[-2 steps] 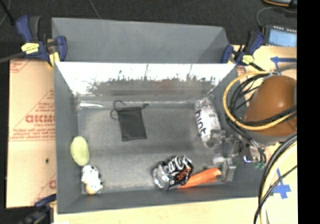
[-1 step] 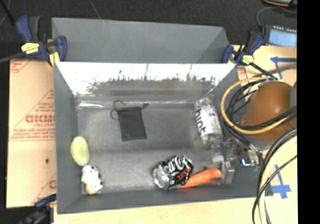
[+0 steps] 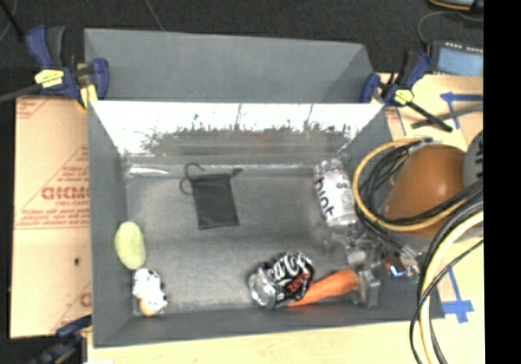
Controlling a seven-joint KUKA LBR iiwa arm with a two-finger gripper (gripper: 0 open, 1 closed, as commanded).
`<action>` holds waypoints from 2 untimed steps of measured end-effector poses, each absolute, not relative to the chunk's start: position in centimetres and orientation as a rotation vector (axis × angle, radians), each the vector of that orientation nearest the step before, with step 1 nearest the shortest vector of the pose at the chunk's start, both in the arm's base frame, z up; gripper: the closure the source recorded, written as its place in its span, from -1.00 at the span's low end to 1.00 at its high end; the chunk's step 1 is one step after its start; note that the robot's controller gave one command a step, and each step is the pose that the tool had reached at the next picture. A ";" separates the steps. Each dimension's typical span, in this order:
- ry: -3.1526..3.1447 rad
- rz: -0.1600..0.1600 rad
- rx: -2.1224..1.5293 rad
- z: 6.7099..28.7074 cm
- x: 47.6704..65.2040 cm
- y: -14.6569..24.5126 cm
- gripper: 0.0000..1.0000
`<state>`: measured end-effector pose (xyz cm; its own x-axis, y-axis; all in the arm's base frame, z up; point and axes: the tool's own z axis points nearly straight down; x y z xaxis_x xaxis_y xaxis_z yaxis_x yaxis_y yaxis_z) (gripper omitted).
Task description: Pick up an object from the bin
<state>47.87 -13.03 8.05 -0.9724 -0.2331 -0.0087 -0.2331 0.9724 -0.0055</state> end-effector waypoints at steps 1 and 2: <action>3.095 -0.013 -0.394 7.5 47.9 -12.5 -1.00; 3.111 -0.011 -0.299 7.1 47.3 -11.9 1.00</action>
Offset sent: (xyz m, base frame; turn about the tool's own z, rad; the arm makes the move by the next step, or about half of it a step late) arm -0.0075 0.0130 -0.0105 0.0474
